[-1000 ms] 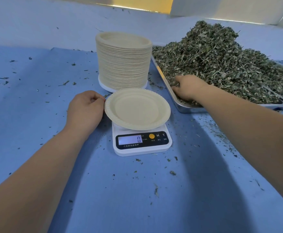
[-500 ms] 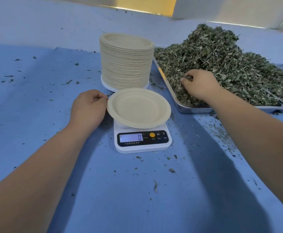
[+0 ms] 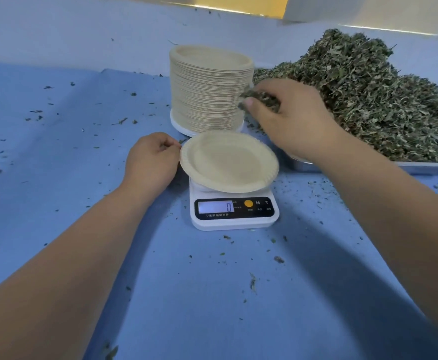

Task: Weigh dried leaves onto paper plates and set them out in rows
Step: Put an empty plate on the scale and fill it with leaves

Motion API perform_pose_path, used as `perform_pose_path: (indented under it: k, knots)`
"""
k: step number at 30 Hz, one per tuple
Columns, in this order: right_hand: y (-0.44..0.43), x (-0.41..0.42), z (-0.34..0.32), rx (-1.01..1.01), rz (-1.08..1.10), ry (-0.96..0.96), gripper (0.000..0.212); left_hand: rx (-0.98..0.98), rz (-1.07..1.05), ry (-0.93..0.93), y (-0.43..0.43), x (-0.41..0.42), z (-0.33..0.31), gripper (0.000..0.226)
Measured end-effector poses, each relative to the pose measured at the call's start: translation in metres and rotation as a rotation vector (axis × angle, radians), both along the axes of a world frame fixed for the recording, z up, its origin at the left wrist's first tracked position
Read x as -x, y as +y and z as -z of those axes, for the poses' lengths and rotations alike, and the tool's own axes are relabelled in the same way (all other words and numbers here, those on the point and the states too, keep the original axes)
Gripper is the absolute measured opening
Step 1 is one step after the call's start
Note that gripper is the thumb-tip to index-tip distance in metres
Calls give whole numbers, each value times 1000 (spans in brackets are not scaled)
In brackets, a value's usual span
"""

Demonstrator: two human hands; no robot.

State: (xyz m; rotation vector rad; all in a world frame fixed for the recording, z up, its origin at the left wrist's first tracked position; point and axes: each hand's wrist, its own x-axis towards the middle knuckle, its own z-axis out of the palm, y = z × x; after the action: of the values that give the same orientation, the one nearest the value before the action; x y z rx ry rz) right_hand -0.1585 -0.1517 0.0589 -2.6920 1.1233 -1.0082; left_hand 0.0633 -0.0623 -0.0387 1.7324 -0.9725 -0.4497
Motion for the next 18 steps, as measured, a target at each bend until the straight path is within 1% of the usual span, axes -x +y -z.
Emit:
perform_pose_path:
  k: [2,3,5,6,7,9,12,14,18]
  knots:
    - [19,-11,4,-13,-82,54,31,-6,7,-4,1,1,-2,18]
    - [26,-15,7,-24,-104,124,32,-9,11,-3,2,2,-4,18]
    - [34,-21,13,-27,-121,322,41,-13,17,2,3,2,-6,20]
    - [35,-21,15,-35,-119,387,47,-15,19,6,3,3,-7,21]
    - [36,-19,16,-49,-117,398,52,-20,20,9,4,2,-7,22]
    - [31,-11,16,-74,-96,305,53,-21,19,7,5,3,-9,23]
    - [19,5,23,-114,-34,51,38,-26,0,-5,7,4,-11,21]
    - [12,16,34,-107,26,-70,37,-31,-2,-5,8,6,-13,22]
    - [5,31,52,-52,86,-82,38,-26,-2,-14,9,6,-11,25]
